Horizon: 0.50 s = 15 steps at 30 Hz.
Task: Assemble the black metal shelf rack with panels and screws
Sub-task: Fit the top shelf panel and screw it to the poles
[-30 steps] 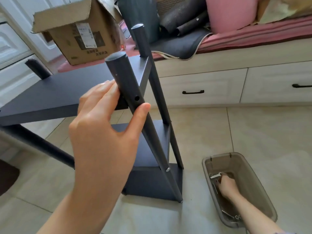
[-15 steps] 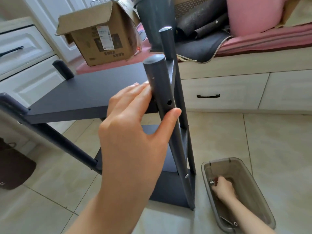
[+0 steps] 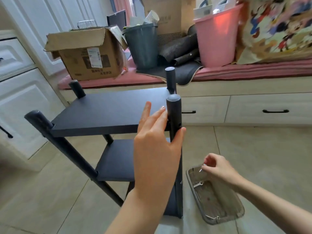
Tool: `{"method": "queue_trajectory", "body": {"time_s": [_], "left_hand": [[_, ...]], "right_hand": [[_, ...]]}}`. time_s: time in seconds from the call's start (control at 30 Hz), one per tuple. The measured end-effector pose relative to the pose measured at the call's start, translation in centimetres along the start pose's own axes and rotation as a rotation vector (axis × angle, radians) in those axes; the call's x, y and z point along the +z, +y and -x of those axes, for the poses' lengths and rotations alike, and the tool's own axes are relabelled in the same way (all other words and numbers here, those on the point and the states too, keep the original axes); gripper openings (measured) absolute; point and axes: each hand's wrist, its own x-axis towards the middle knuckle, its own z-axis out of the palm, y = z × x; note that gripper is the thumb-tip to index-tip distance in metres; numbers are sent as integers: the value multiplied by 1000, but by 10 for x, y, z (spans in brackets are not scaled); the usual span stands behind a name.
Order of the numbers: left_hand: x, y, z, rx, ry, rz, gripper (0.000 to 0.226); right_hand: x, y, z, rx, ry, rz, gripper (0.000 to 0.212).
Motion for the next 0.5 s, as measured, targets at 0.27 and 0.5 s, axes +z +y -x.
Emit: {"method": "queue_trajectory", "body": {"time_s": [0.27, 0.5], "left_hand": [[-17, 3, 15, 25, -66, 59, 43], [-29, 5, 17, 41, -138, 57, 53]], "right_hand": [[-69, -147, 97, -164, 66, -395, 22], [-88, -198, 140, -194, 134, -516, 17]]}}
